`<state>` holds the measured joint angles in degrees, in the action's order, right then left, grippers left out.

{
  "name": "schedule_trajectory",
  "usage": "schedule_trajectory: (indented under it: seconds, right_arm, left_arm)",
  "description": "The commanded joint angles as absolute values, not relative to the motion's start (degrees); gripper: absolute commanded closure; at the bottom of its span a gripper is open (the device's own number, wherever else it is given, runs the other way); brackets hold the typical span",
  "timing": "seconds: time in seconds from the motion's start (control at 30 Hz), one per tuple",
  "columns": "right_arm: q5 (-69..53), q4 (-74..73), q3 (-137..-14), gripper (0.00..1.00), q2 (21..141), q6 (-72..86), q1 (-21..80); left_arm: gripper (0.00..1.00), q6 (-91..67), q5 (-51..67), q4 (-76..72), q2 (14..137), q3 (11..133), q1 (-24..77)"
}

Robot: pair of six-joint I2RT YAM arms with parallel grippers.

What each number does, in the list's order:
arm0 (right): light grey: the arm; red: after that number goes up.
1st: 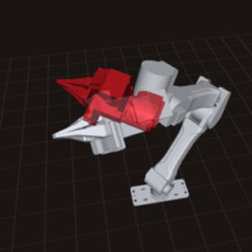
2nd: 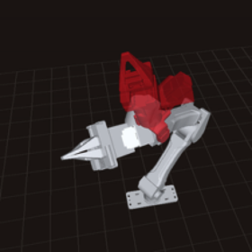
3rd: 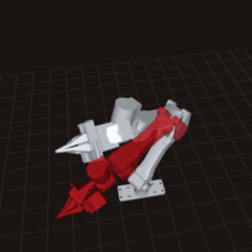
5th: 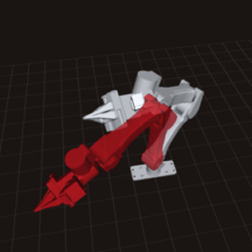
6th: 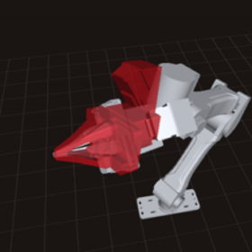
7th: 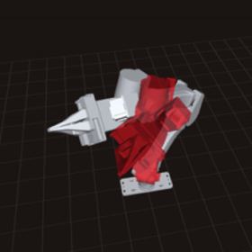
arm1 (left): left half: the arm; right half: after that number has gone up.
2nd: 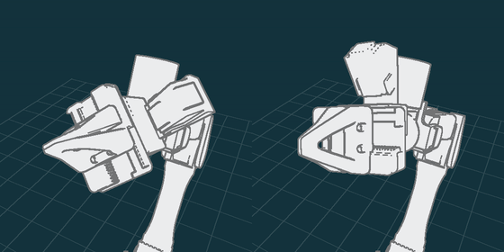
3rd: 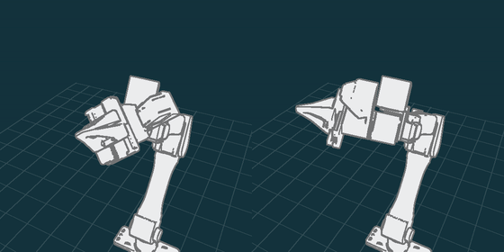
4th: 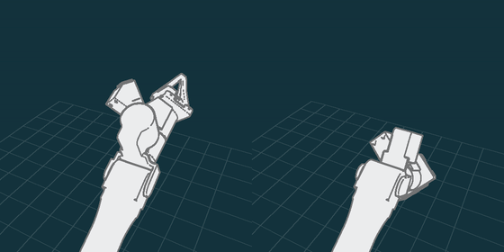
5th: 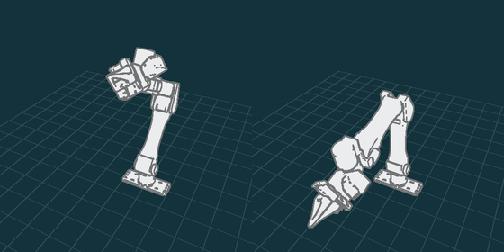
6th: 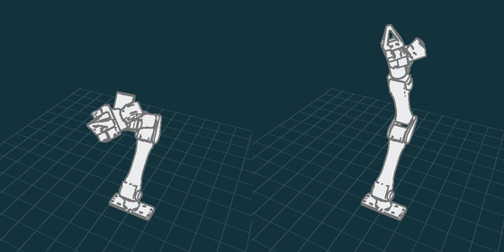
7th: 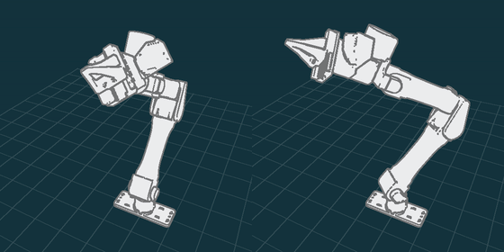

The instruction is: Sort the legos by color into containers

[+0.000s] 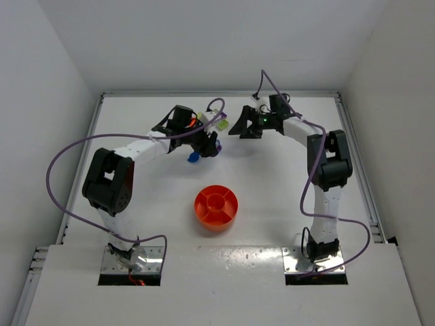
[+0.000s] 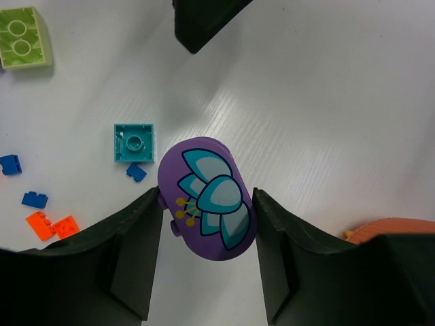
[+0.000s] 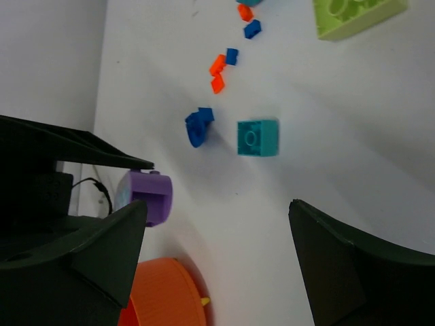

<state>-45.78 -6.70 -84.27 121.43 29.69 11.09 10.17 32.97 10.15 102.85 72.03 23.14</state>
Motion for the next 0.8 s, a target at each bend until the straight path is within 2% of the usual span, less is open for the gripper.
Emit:
schedule_trajectory:
  seconds: [0.0,0.17,0.53,0.77]
  right_arm:
    - [-51.9,-0.9,-86.7,0.14,122.3,34.9,12.7]
    - [-60.2,2.5,-86.7,0.14,123.6,37.6,13.8]
    - [-65.6,11.6,-84.2,0.14,124.8,46.3,13.8]
    - [-67.2,13.4,-84.2,0.26,124.8,47.5,14.3]
  left_arm:
    - [1.00,13.2,35.3,9.1,101.5,74.2,22.4]
    - [1.00,13.9,35.9,9.1,102.6,76.0,22.4]
    - [1.00,13.4,37.7,9.7,101.4,75.3,23.5]
    - [1.00,13.4,36.0,9.7,101.4,74.8,24.0]
